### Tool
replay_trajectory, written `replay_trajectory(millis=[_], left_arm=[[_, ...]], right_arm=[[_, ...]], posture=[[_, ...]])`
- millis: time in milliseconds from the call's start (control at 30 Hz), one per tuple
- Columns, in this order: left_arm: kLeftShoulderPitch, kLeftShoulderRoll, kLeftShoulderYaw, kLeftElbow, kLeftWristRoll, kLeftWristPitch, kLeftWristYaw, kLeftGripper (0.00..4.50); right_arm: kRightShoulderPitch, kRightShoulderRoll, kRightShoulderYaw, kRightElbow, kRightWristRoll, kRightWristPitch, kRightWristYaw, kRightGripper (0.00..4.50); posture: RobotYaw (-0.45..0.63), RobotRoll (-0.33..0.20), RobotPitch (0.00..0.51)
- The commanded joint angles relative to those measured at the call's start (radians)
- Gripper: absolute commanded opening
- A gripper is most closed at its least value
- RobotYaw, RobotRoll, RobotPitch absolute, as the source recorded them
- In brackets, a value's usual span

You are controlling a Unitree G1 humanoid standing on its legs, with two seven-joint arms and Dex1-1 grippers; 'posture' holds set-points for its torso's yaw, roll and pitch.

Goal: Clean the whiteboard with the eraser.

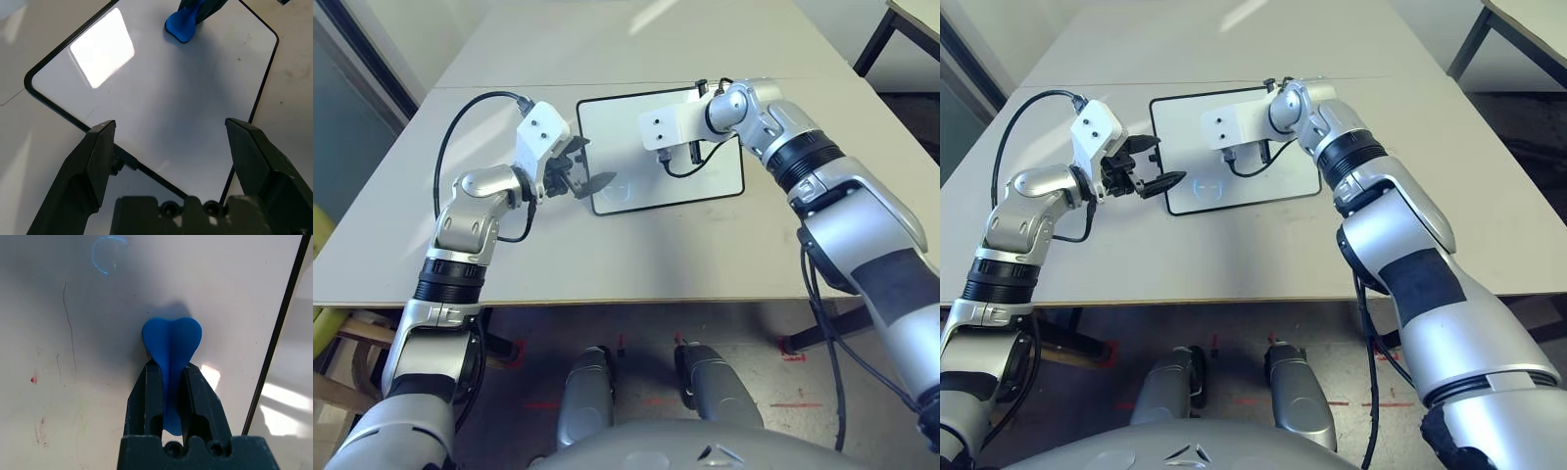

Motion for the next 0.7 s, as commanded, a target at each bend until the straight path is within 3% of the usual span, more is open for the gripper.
replay_trajectory(millis=[33,700], left_arm=[[0.012,0.009,0.007,-0.004,0.001,0.006,-0.003,4.5],[0.004,0.012,0.007,0.051,0.007,-0.03,-0.014,4.5]], right_arm=[[0.006,-0.032,0.015,0.03,-0.021,0.008,-0.009,0.27],[-0.021,-0.056,0.001,0.095,-0.022,0.018,-0.047,0.27]], posture=[[-0.1,0.0,0.102],[-0.1,0.0,0.107]])
